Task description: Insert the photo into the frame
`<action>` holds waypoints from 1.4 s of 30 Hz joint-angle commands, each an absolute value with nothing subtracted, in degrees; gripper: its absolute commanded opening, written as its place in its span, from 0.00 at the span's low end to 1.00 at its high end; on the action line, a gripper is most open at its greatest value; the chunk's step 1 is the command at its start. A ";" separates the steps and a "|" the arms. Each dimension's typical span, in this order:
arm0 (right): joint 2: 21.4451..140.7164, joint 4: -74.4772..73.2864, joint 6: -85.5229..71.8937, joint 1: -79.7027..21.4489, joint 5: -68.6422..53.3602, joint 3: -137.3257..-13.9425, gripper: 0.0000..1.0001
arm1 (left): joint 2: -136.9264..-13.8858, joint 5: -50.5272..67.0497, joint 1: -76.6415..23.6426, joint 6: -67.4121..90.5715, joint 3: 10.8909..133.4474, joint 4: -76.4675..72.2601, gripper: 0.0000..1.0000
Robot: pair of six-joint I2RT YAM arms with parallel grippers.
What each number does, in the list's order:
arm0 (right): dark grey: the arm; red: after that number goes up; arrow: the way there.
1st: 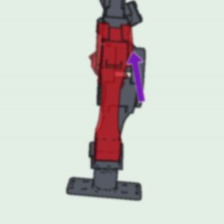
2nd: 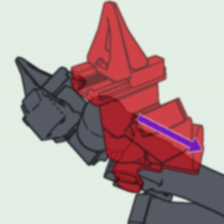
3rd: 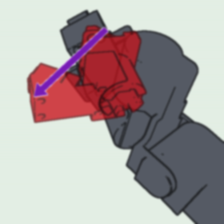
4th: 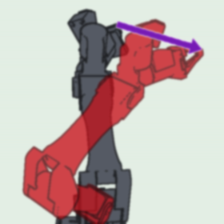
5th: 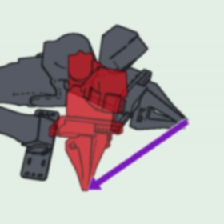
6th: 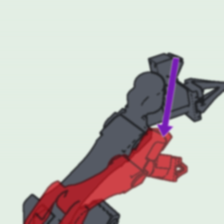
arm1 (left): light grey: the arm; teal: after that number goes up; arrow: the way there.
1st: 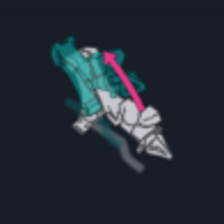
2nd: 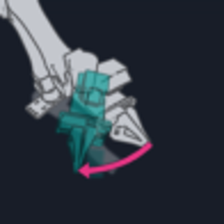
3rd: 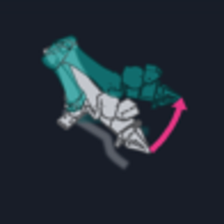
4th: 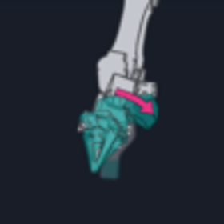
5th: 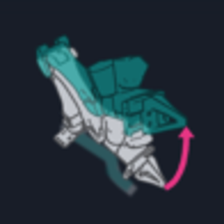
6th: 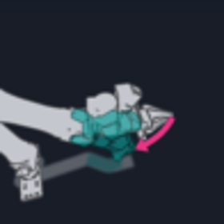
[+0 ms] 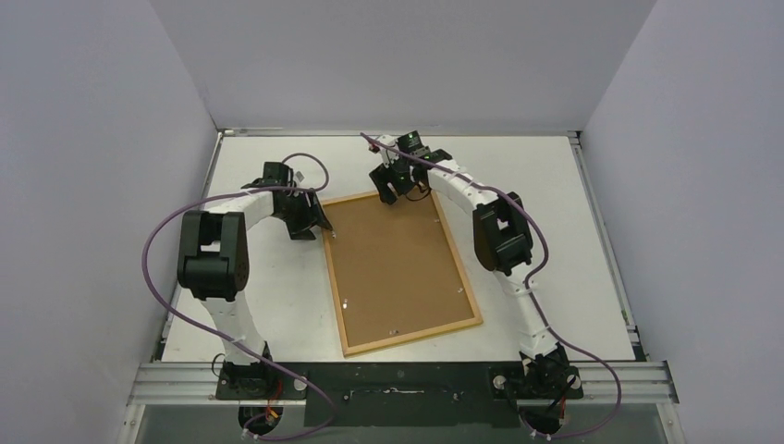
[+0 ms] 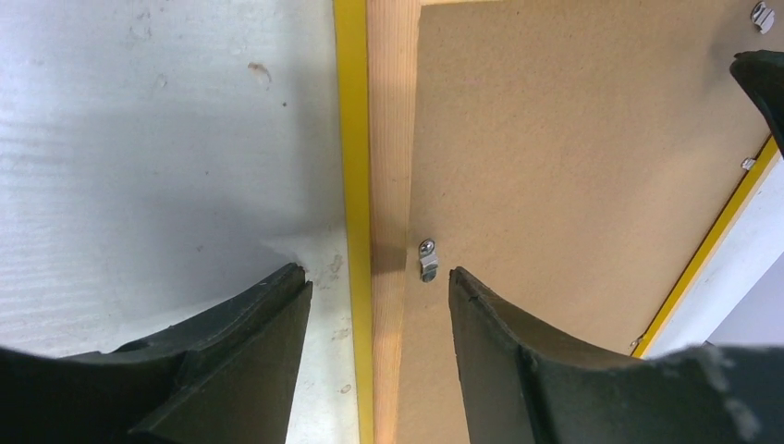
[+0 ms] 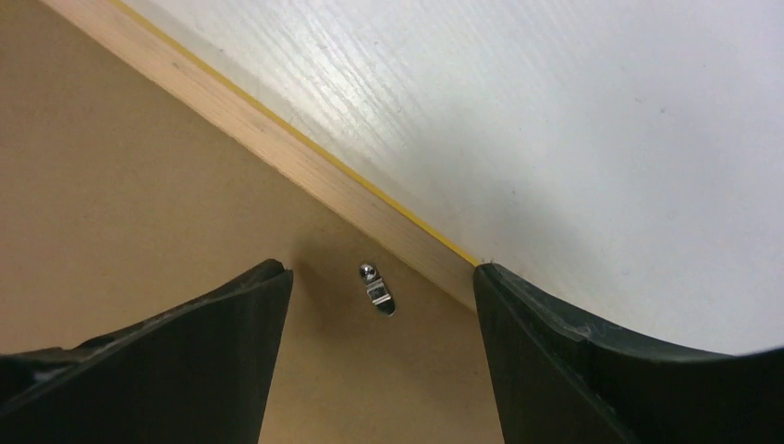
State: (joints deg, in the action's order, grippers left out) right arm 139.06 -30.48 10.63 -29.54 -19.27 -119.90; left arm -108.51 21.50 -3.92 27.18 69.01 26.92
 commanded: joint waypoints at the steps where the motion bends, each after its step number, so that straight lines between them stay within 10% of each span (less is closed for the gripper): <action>1: 140.69 -36.28 18.65 -28.89 -23.09 -125.57 0.73 | -110.72 23.57 -3.43 25.69 73.79 29.17 0.53; 30: 143.03 -33.91 30.44 -28.30 -16.14 -123.65 0.57 | -115.66 24.35 -1.85 22.96 78.10 34.89 0.40; 42: 143.39 -32.67 30.80 -28.32 -15.64 -121.80 0.32 | -116.47 24.89 -1.76 22.65 77.92 35.22 0.36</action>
State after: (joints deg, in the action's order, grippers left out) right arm 142.93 -31.57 30.41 -28.21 -17.45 -124.64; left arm -115.42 24.25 -2.22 23.66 77.93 34.72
